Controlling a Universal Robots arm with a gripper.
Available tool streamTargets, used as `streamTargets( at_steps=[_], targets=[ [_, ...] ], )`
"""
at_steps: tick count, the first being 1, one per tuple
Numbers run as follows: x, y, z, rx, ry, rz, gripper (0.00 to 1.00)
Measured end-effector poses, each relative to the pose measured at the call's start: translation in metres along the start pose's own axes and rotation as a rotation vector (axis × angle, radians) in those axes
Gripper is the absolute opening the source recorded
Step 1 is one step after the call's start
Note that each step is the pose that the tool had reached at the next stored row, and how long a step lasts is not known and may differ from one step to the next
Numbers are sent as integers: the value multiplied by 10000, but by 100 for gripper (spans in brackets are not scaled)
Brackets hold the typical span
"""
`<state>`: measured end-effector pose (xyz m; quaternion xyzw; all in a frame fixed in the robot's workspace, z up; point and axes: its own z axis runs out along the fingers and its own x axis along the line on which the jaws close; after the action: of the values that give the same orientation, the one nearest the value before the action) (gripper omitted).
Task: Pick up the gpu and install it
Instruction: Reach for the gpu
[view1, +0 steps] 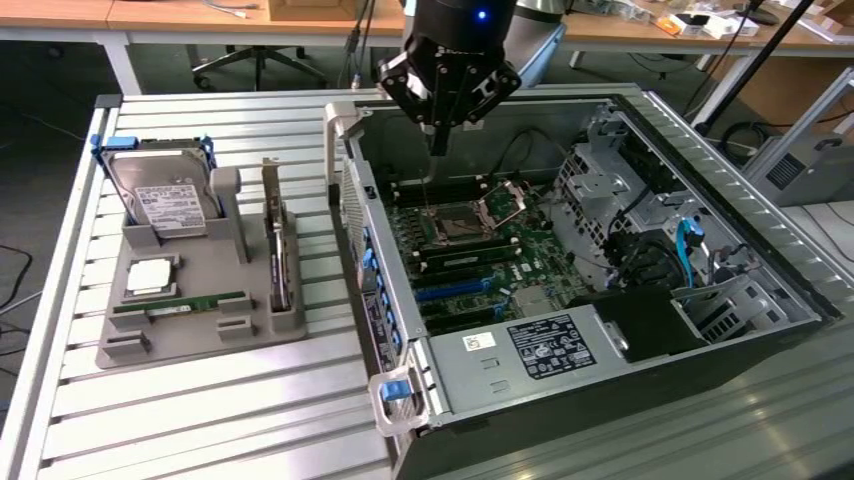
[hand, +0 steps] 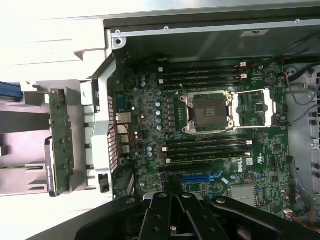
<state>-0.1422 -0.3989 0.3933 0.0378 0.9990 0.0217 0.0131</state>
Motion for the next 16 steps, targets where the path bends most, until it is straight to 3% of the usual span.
streamTargets(
  at_steps=[16],
  targets=[
    [50,-4,-1,0,0,1,11]
  ],
)
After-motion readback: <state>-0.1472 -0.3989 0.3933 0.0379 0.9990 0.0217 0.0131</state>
